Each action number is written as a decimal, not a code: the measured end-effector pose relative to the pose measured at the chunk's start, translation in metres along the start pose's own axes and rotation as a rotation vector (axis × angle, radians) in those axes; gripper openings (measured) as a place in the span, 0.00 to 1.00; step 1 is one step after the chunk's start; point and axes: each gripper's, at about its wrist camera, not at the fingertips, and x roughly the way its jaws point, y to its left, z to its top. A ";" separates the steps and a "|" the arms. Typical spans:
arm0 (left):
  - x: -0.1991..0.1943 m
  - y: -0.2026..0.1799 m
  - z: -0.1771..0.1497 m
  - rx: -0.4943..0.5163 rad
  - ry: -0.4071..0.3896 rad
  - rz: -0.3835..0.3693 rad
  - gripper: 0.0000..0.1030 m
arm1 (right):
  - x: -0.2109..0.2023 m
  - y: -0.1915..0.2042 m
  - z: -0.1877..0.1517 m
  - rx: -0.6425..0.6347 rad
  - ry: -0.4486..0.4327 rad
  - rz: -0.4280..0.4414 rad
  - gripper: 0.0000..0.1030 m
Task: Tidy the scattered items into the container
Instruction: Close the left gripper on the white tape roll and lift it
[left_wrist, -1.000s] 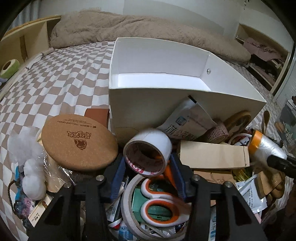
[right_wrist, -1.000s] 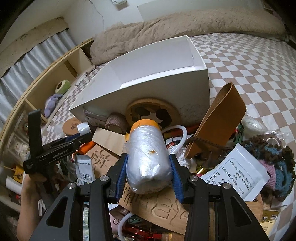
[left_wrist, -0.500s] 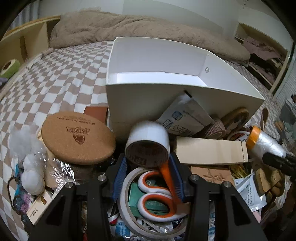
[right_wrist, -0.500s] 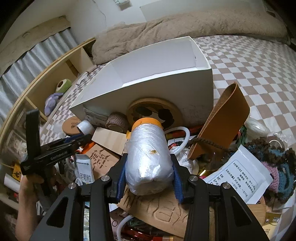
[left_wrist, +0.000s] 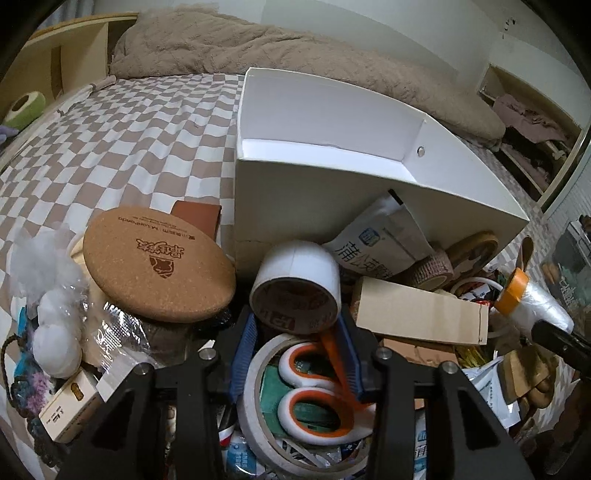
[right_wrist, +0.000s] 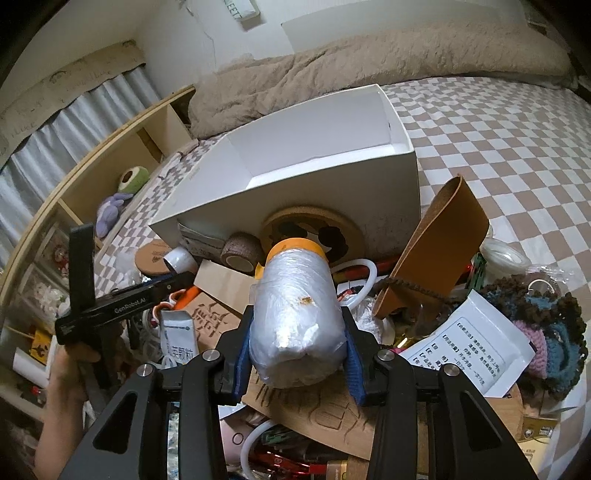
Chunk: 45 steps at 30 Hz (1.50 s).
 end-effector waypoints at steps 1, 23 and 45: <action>-0.002 -0.001 -0.001 0.002 -0.010 0.005 0.40 | -0.001 0.000 0.000 0.002 -0.004 0.002 0.41; -0.023 0.004 -0.012 -0.040 -0.102 0.076 0.46 | -0.008 -0.003 -0.002 0.012 -0.016 -0.021 0.41; 0.000 0.019 0.010 -0.013 -0.031 0.079 0.59 | -0.008 0.006 -0.003 0.001 -0.008 0.011 0.41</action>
